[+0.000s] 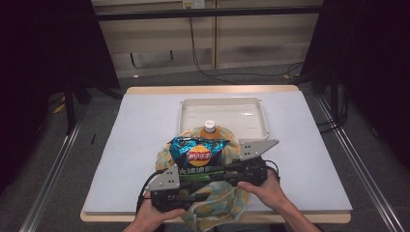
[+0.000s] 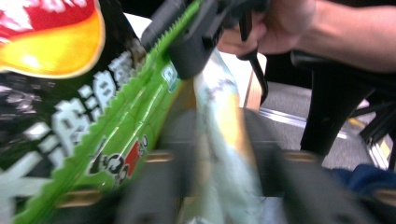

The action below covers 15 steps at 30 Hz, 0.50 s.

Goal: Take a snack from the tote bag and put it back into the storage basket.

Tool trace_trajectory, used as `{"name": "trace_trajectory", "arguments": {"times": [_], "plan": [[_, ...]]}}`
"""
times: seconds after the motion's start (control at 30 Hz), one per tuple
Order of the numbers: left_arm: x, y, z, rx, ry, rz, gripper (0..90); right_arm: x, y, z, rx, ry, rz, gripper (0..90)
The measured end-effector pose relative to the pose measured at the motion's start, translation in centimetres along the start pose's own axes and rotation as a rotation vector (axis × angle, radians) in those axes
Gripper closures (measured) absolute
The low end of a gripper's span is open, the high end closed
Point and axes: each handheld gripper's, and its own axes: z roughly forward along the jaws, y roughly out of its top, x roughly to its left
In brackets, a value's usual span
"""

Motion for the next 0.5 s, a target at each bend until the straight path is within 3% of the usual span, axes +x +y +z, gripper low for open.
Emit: {"name": "trace_trajectory", "arguments": {"times": [0.03, 0.07, 0.23, 0.3, 0.37, 0.5], "plan": [[0.0, -0.1, 0.1, 0.007, -0.011, 0.005, 87.5, 0.0, 0.0, -0.1, 0.003, -0.005, 0.003, 75.9], [-0.1, -0.1, 0.2, 0.027, -0.022, 0.013, 90.0, -0.1, 0.0, -0.1, 0.006, -0.005, 0.005, 75.9], [-0.8, -0.5, 1.3, 0.100, -0.067, 0.043, 90.0, -0.2, -0.2, 0.1, 0.020, -0.004, 0.008, 72.9], [-0.7, -1.0, 1.5, 0.108, -0.074, 0.034, 90.0, -0.2, -0.3, 0.3, 0.037, -0.017, 0.002, 72.8], [-0.5, -1.3, 1.3, 0.113, -0.061, 0.015, 90.0, -0.4, -0.6, 0.3, 0.051, -0.019, 0.010, 79.4], [-0.1, -1.7, 0.8, 0.082, -0.062, -0.019, 89.2, -0.4, -0.4, 0.2, 0.041, -0.007, 0.015, 83.5]]}}
